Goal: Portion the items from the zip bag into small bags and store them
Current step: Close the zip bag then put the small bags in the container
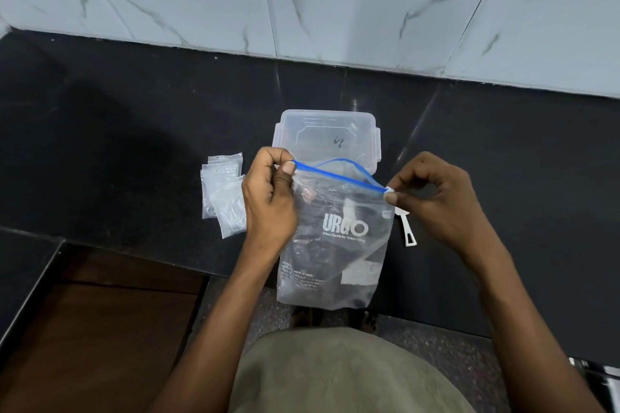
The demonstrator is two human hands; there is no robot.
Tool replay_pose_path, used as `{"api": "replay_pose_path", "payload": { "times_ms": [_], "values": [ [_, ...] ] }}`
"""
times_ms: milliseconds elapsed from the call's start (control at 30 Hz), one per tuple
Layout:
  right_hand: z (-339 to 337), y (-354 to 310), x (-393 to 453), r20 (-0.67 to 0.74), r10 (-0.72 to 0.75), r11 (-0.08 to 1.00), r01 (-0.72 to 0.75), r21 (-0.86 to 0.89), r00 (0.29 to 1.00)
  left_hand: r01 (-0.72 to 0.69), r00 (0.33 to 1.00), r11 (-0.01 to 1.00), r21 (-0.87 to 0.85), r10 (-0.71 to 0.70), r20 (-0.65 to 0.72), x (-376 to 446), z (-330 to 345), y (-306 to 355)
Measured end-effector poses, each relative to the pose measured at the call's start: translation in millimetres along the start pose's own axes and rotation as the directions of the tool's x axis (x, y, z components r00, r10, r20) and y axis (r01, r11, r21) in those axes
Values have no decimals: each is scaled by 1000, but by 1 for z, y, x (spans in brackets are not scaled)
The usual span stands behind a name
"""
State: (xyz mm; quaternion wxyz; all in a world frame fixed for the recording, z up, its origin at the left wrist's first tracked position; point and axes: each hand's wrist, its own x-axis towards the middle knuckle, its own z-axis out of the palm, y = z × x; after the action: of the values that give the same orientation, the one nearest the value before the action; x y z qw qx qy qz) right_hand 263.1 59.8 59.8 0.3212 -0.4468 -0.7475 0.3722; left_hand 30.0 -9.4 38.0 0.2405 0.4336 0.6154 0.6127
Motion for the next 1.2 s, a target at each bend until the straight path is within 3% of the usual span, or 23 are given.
{"api": "replay_pose_path", "payload": {
  "times_ms": [167,233,333,467,633,733,967,1200],
  "values": [
    [-2,2,1,121,102,975,-123,183,987,172,983,972,-159,-160,86,4,0,-5],
    [2,5,1,97,148,959,-166,229,984,235,968,950,-204,-210,137,3,-1,-7],
    [7,4,1,44,240,931,-243,272,970,224,960,946,-236,-172,221,-2,-1,-6],
    [10,3,3,20,292,907,-284,310,956,160,979,979,-126,-141,144,-4,7,-10],
    [6,4,4,113,299,899,-319,299,948,84,996,996,27,-84,-5,-8,14,-14],
    [0,7,3,127,324,885,-348,309,938,10,999,990,139,-15,37,-8,12,-17],
    [-5,13,-3,208,381,857,-428,287,901,-29,996,923,383,-7,92,-1,4,-21],
    [-9,18,0,202,399,843,-445,303,894,205,948,967,153,-235,214,3,10,-31]
  ]
}}
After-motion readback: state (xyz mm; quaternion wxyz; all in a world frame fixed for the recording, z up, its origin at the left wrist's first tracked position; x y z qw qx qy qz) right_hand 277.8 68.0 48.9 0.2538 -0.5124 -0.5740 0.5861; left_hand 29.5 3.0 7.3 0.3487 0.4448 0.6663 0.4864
